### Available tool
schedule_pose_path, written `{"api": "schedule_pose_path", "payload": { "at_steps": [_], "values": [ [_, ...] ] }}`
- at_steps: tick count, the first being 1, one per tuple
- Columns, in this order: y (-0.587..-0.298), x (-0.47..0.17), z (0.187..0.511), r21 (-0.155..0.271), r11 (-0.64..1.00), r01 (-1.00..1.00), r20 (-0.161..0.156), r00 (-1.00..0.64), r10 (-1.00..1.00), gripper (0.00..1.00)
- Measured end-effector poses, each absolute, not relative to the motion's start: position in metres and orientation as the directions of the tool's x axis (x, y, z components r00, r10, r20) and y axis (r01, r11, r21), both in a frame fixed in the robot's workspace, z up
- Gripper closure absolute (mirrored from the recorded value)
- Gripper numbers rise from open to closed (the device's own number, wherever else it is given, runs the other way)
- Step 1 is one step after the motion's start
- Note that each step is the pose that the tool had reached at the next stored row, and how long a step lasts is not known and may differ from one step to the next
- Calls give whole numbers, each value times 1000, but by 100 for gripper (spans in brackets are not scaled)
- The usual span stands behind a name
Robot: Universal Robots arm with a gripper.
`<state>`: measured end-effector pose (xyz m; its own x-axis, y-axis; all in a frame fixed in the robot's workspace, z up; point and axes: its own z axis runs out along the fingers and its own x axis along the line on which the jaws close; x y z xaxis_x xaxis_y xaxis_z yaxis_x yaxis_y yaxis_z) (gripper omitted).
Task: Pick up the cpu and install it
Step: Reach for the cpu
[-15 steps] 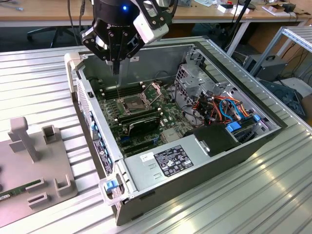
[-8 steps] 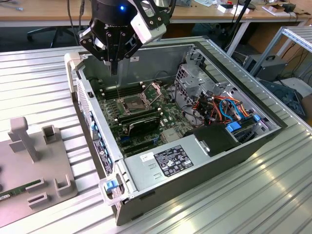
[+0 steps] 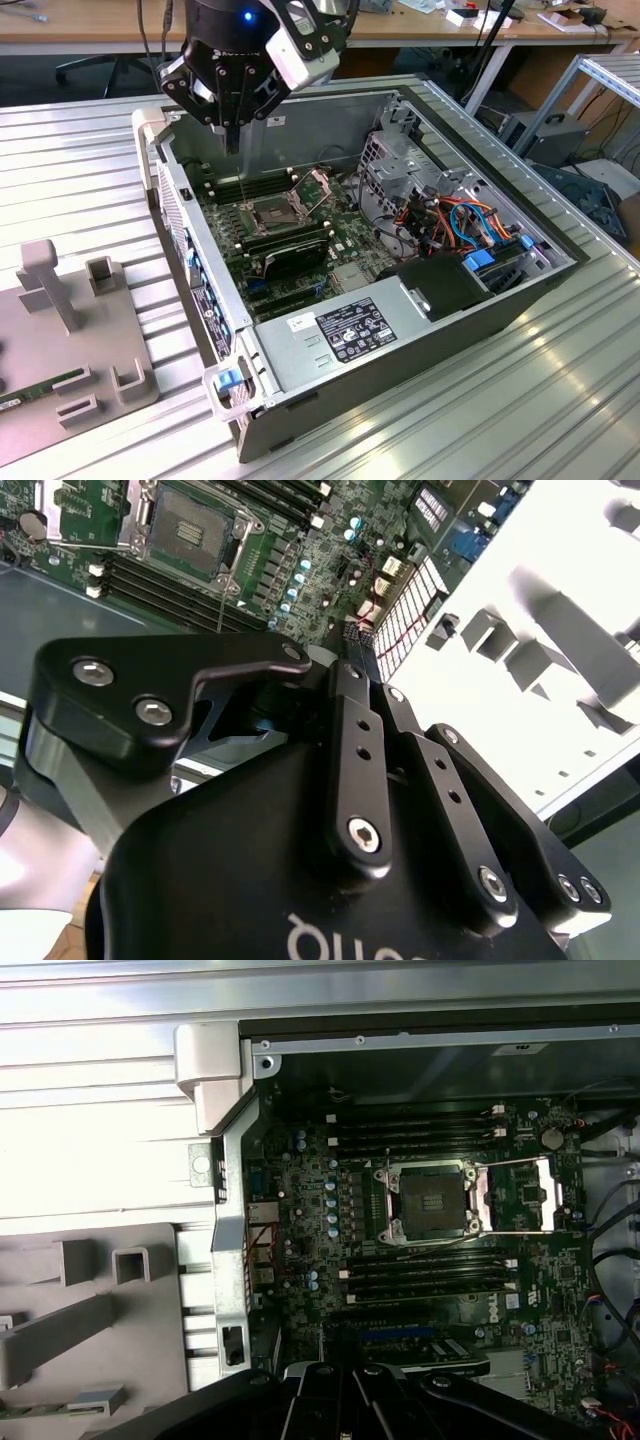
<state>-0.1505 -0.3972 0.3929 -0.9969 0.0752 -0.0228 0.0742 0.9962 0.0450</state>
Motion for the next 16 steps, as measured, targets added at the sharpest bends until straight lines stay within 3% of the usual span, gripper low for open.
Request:
{"api": "schedule_pose_path", "payload": {
  "at_steps": [16],
  "values": [
    [-397,-158,393,45,996,74,-23,-997,75,89]
  ]
}}
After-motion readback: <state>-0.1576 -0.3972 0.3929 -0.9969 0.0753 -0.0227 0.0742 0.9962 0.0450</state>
